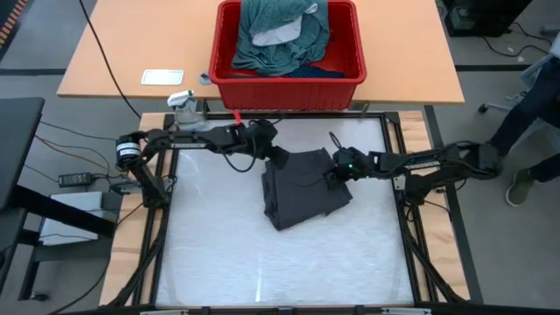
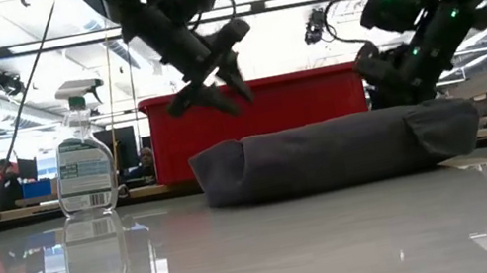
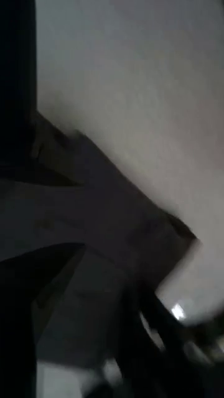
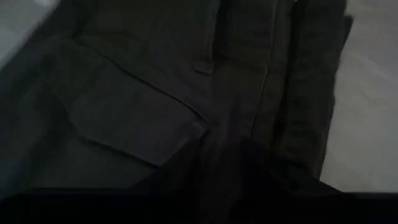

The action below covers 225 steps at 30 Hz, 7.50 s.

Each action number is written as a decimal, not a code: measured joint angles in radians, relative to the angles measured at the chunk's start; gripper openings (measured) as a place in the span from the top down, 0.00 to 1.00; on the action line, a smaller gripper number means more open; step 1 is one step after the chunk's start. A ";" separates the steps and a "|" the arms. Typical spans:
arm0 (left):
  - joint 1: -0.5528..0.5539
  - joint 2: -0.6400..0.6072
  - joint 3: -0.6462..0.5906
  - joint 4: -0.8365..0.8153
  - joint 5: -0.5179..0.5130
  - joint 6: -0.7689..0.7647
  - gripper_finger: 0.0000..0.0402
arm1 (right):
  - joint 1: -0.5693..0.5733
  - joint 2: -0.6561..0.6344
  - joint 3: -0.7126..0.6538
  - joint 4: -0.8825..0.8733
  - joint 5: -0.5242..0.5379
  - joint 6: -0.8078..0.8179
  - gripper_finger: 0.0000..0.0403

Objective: Fold Laundry from Bin
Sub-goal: Fold the gray short on the table, then adjust the red organizer bin on the table

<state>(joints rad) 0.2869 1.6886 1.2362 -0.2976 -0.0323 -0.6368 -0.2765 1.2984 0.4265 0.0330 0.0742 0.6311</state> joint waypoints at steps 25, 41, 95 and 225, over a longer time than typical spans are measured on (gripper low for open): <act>-0.139 0.248 0.001 0.077 0.116 0.065 0.57 | 0.004 -0.281 0.177 -0.254 0.033 -0.060 0.73; -0.223 0.213 -0.016 -0.267 0.160 0.388 0.57 | 0.298 -0.234 0.270 -0.349 0.348 0.294 0.82; -0.449 -0.561 -0.739 -0.310 0.161 0.253 0.57 | 0.573 0.255 0.790 -0.828 0.280 0.607 0.89; 0.870 0.294 0.858 -1.146 0.384 0.596 0.68 | -0.780 0.174 0.993 -0.955 -0.034 -0.144 0.73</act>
<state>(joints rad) 1.1572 1.9824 2.0941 -1.4441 0.3516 -0.0410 -1.0563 1.4727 1.4197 -0.9219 0.0404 0.4875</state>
